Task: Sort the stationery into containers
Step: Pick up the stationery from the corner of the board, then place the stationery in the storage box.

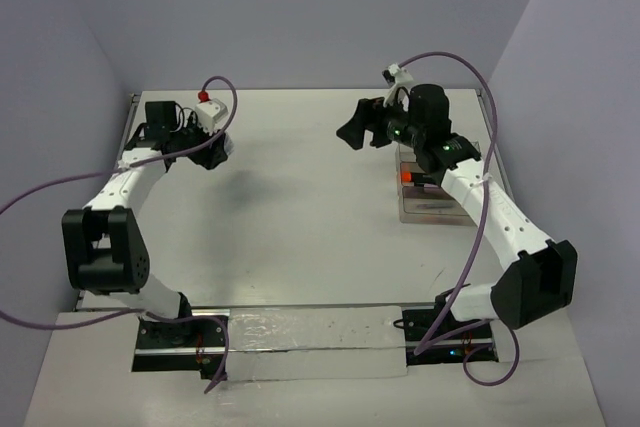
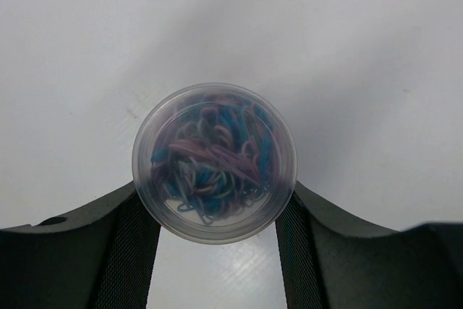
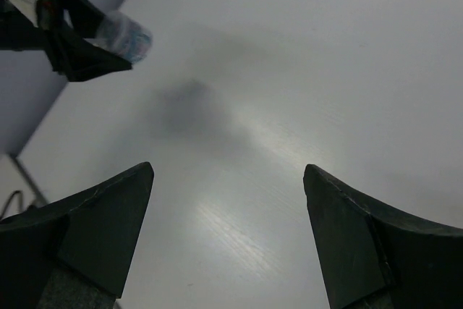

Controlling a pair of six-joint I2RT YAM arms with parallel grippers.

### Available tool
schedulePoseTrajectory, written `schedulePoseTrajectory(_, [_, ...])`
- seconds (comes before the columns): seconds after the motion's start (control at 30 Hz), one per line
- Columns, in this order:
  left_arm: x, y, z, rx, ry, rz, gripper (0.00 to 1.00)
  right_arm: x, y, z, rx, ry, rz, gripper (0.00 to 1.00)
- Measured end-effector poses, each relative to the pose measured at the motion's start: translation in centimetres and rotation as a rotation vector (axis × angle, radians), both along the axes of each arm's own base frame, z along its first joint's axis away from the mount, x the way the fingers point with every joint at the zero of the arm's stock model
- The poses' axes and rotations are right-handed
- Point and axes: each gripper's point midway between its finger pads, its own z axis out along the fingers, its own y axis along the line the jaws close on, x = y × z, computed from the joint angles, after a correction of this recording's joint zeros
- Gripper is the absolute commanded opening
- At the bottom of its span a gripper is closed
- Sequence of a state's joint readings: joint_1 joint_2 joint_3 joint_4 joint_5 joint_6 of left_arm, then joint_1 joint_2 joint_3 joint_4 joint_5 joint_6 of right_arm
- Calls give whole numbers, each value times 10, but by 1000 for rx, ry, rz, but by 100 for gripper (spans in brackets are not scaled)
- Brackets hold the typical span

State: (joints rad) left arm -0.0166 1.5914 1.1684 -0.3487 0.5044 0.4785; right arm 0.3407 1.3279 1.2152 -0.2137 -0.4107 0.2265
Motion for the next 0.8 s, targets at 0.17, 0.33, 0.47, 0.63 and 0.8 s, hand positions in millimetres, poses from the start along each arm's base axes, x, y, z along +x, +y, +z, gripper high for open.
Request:
schedulePoseTrajectory(0.17, [-39,-21,55,18,-54,-160,0,-19,57,26,199,65,185,94])
schedulePoseTrajectory(0.33, [-82,-33,99,32,-106,-263,0,-39,130,39,377,231,366,95])
schedulePoseTrajectory(0.47, [-102,-36,114,23,-115,-291,0,-43,178,32,430,354,442,95])
schedulePoseTrajectory(0.63, [-113,-40,113,5,-88,-305,0,-54,221,16,443,483,491,95])
schedulePoseTrajectory(0.8, [-114,-41,113,-1,-79,-303,0,-61,241,14,452,530,516,95])
